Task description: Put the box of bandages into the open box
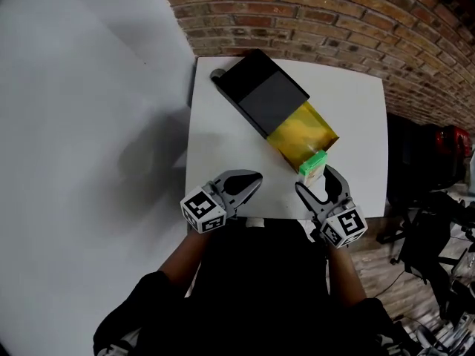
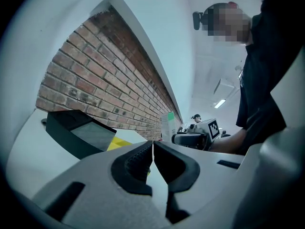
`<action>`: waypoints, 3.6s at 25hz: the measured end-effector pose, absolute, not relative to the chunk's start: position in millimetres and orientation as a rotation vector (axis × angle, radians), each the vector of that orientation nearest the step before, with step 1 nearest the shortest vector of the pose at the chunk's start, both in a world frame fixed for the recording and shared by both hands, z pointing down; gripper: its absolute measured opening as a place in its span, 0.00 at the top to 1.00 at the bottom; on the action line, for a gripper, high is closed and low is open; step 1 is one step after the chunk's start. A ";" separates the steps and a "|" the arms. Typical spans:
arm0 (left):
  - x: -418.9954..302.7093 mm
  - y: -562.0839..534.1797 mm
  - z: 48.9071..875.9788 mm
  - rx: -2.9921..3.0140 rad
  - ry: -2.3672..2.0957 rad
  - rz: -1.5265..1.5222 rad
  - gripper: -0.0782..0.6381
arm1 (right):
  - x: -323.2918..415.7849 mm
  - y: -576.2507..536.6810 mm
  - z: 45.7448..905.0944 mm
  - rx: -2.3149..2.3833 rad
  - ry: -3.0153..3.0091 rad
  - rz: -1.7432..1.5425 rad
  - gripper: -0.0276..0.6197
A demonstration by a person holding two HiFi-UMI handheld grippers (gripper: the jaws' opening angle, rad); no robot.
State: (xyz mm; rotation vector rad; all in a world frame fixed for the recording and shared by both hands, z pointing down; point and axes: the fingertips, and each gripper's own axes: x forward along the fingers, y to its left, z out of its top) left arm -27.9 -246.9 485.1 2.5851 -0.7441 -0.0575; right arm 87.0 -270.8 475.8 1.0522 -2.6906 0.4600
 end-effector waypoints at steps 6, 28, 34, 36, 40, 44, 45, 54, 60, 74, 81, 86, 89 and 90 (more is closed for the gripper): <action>-14.3 -254.4 494.4 2.541 -0.829 -0.056 0.87 | 108.3 -300.8 486.2 0.949 -2.635 0.280 0.42; 4.3 -278.7 514.0 2.461 -0.978 -0.006 0.87 | 96.8 -372.1 547.9 0.435 -2.448 -0.218 0.42; 7.8 -278.2 520.3 2.448 -0.983 -0.002 0.87 | 91.6 -366.7 575.8 0.274 -2.366 -0.306 0.42; 8.9 -278.3 522.5 2.447 -0.982 0.002 0.87 | 89.7 -366.5 584.6 0.240 -2.348 -0.296 0.42; 10.0 -279.8 523.4 2.424 -0.994 -0.009 0.87 | 90.0 -369.8 602.7 0.219 -2.308 -0.238 0.42; 12.2 -279.6 525.1 2.417 -1.000 -0.019 0.87 | 91.1 -374.0 611.3 0.209 -2.283 -0.217 0.42; 12.1 -279.7 525.5 2.413 -1.003 -0.017 0.87 | 90.9 -374.7 613.7 0.200 -2.274 -0.217 0.42; 9.0 -275.8 528.6 2.397 -1.017 -0.019 0.87 | 88.2 -379.4 629.3 0.170 -2.205 -0.185 0.42; 10.2 -273.2 527.2 2.399 -1.012 -0.027 0.87 | 87.6 -380.8 634.1 0.146 -2.166 -0.166 0.42; 9.3 -268.5 530.8 2.395 -1.026 -0.027 0.87 | 91.1 -370.8 658.8 0.014 -2.053 -0.135 0.42; 7.0 -268.5 530.2 2.389 -1.033 -0.030 0.87 | 91.6 -369.5 663.6 -0.009 -2.028 -0.116 0.42; 8.3 -269.1 529.9 2.387 -1.031 -0.035 0.87 | 94.4 -368.6 668.5 -0.025 -2.006 -0.100 0.41; 8.0 -268.8 531.0 2.386 -1.028 -0.037 0.87 | 94.3 -367.3 671.0 -0.034 -1.998 -0.092 0.41; 8.1 -268.7 531.4 2.386 -1.028 -0.038 0.87 | 94.2 -367.3 671.6 -0.036 -1.997 -0.089 0.41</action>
